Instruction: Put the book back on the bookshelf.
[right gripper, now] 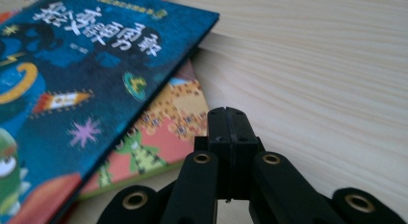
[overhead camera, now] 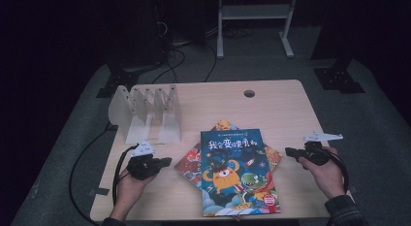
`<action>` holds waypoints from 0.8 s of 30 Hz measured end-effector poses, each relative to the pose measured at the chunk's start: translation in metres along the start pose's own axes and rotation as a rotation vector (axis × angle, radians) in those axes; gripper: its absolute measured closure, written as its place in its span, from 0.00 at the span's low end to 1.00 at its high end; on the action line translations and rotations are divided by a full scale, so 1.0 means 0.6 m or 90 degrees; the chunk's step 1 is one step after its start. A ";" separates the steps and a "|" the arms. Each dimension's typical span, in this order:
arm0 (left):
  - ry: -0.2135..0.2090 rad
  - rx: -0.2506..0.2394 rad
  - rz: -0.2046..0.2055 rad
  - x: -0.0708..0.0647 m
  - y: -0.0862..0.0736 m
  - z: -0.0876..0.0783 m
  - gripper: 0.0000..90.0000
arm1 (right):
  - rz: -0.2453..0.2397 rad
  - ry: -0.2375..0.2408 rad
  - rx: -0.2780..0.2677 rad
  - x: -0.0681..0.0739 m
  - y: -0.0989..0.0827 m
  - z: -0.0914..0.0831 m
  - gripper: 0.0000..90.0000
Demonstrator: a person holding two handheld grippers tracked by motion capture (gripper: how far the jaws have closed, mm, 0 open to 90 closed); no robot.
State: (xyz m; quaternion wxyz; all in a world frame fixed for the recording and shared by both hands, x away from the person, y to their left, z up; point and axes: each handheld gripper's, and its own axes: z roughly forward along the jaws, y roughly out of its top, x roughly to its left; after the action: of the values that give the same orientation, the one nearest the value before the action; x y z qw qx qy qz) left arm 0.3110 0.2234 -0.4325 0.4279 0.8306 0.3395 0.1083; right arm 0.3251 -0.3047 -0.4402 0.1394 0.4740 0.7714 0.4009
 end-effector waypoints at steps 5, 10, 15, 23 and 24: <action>-0.010 0.006 0.009 -0.006 0.008 0.011 0.99 | -0.009 0.009 0.004 0.008 0.019 0.020 0.99; -0.017 0.013 0.012 -0.011 0.012 0.019 0.97 | -0.015 0.016 0.006 0.014 0.033 0.036 0.99; -0.022 0.025 0.012 -0.019 0.017 0.028 0.97 | -0.021 0.021 0.012 0.020 0.046 0.055 0.99; -0.047 0.044 0.030 -0.038 0.031 0.053 0.97 | -0.023 0.025 0.030 0.028 0.062 0.087 0.99; -0.051 0.047 0.035 -0.043 0.034 0.058 0.97 | -0.025 0.027 0.030 0.028 0.063 0.090 0.99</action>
State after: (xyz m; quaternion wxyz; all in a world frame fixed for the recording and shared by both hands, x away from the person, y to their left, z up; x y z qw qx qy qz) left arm 0.3177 0.1763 -0.4350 0.4069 0.8585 0.3031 0.0743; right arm 0.3721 -0.2557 -0.4435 0.1200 0.4532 0.7926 0.3898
